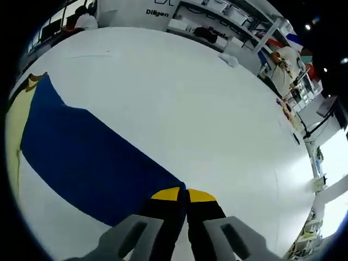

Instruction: Fold the garment on the visible template until the final outline fits inside the template.

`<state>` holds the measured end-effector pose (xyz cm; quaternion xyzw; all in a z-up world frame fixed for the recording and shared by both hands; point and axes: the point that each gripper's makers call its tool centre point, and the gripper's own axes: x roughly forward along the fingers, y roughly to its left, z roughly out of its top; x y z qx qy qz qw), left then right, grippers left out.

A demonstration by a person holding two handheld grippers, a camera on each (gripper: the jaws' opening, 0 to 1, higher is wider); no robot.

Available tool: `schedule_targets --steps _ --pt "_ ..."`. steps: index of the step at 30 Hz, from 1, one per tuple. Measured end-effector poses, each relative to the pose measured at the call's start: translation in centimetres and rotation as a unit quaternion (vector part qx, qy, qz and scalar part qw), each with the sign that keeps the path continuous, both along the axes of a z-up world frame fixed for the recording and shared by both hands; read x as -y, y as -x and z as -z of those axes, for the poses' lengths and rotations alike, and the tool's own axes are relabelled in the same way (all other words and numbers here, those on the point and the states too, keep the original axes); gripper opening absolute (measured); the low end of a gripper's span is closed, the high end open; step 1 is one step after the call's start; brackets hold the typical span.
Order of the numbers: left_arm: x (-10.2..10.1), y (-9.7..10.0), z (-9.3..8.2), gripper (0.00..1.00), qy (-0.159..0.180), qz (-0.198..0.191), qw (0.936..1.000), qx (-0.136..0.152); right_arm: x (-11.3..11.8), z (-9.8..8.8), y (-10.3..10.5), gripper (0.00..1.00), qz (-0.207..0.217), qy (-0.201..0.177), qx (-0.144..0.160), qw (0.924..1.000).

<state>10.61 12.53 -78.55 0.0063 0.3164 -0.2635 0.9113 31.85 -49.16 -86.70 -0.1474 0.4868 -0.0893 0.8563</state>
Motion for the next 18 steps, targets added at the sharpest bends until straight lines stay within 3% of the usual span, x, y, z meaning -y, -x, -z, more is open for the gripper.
schedule_targets --steps 10,18 --pt "0.2 0.2 0.1 0.94 -0.003 0.007 1.0 -0.002 -0.3 0.4 1.0 0.0 0.003 -0.006 -0.031 0.9995" --pt "0.2 0.2 -0.1 0.93 0.002 0.008 1.0 0.001 -0.3 0.4 2.0 0.0 0.014 -0.022 -0.02 0.9995"
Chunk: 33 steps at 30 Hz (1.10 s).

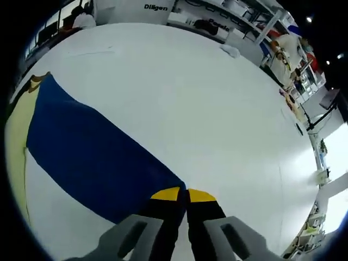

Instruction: Fold the garment on the visible template until the final outline fits inside the template.

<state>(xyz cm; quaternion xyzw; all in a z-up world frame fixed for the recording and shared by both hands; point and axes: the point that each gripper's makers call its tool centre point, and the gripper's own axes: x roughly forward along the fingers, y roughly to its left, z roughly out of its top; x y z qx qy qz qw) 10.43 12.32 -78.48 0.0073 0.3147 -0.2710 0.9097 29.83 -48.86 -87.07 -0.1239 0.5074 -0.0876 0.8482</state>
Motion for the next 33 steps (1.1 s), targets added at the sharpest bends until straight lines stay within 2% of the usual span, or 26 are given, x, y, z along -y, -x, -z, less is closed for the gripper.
schedule_targets --steps 9,10,11,12,16,18,20,23,26,27,33 --pt "-0.2 -0.2 -0.2 0.97 -0.002 -0.005 1.0 0.008 -0.2 -0.2 0.3 0.0 0.002 -0.007 0.017 0.9998" --pt "-0.2 -0.2 -0.2 0.97 -0.003 -0.004 0.9999 0.01 0.0 -0.3 0.1 0.0 0.017 -0.014 0.026 0.9994" --pt "-0.3 -0.2 -0.2 0.98 -0.004 -0.004 0.9999 0.012 0.1 -0.8 -0.3 0.0 0.052 -0.028 0.06 0.9965" --pt "-0.3 -0.3 -0.2 0.99 -0.004 -0.004 0.9999 0.014 0.1 -1.3 -0.8 0.04 0.063 -0.047 0.085 0.9933" --pt "-0.7 -0.6 -0.4 0.99 -0.008 -0.017 0.9996 0.021 0.0 -2.9 -0.4 0.2 0.066 -0.045 0.113 0.9904" --pt "-0.8 -0.6 -0.4 0.99 -0.009 -0.02 0.9995 0.024 -0.4 -3.4 -0.1 0.29 0.08 -0.064 0.123 0.9871" --pt "-0.8 -0.7 -0.6 0.99 -0.009 -0.021 0.9993 0.029 -1.1 -3.3 0.3 0.4 0.094 -0.097 0.127 0.9826" --pt "-0.8 -0.7 -0.7 0.99 -0.008 -0.021 0.9992 0.032 -1.6 -2.6 1.3 0.51 0.105 -0.122 0.117 0.98" --pt "-0.9 -0.8 -0.8 0.99 -0.008 -0.023 0.9991 0.035 -1.9 -1.9 2.4 0.52 0.108 -0.125 0.101 0.9811" --pt "-0.8 -0.7 -0.8 0.99 -0.004 -0.021 0.9992 0.034 -2.6 -1.4 3.4 0.52 0.112 -0.14 0.089 0.9798" --pt "-0.7 -0.7 -1.0 0.99 0.0 -0.021 0.9991 0.037 -2.4 -0.7 4.4 0.49 0.125 -0.16 0.087 0.9752"
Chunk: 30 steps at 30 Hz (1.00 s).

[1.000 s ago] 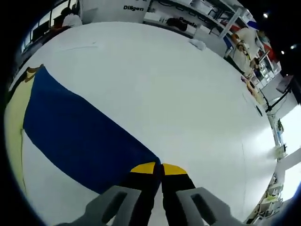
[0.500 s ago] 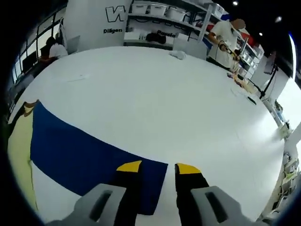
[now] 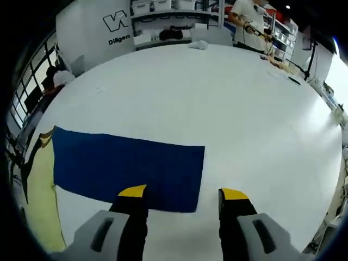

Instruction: Fold the garment on the visible template until the final outline fits inside the template.

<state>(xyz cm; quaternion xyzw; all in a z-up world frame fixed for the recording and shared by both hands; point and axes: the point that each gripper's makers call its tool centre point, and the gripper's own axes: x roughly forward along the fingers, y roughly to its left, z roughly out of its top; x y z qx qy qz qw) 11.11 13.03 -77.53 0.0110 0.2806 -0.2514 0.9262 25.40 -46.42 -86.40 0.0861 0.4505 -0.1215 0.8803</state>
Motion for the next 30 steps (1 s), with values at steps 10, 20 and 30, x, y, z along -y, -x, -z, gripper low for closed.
schedule_targets --steps 10,20,30 --pt "0.1 0.1 -0.1 0.99 0.002 0.004 1.0 0.001 0.6 0.7 0.6 0.35 -0.011 0.031 -0.003 0.9994" --pt "0.2 0.1 -0.2 0.99 0.004 0.007 1.0 0.001 1.1 0.7 0.4 0.13 0.015 0.035 0.003 0.9993" --pt "0.2 0.1 -0.3 0.99 0.002 0.006 0.9999 0.009 0.3 0.6 0.2 0.04 0.012 0.04 -0.002 0.9991"
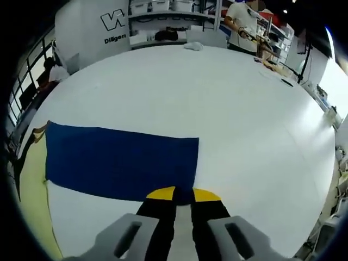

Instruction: Fold the garment on the visible template until the final outline fits inside the template.

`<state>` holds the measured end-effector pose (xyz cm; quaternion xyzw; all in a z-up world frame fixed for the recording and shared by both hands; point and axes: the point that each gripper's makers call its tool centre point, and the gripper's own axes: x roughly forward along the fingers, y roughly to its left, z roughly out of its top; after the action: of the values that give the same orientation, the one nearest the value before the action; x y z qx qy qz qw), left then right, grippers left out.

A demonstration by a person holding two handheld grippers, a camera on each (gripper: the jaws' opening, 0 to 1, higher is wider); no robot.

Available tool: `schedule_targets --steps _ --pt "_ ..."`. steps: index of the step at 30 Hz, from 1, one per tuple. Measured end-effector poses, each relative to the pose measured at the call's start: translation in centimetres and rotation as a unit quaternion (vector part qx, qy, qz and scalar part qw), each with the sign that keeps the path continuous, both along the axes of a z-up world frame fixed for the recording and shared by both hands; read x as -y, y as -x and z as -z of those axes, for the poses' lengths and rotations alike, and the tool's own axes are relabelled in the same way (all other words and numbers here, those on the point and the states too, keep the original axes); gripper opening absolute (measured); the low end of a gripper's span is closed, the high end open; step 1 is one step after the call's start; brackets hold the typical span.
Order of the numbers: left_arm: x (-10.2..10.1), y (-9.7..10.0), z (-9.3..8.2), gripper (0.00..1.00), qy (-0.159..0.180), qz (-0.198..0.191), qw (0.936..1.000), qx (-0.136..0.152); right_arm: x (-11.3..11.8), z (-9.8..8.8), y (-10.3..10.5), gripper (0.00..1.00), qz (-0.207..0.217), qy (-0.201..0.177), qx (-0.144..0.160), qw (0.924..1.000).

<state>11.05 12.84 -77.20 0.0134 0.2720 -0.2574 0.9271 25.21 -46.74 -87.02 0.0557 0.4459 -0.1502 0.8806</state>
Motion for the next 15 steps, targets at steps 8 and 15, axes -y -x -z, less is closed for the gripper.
schedule_targets --steps 8,15 --pt "-0.1 -0.1 -0.2 0.99 0.001 -0.002 1.0 0.008 -0.6 -0.4 -0.4 0.0 -0.005 0.01 -0.018 0.9998" --pt "0.1 0.0 -0.2 0.99 0.002 0.004 1.0 0.009 -0.9 -2.1 -0.9 0.0 -0.016 0.023 -0.019 0.9994"
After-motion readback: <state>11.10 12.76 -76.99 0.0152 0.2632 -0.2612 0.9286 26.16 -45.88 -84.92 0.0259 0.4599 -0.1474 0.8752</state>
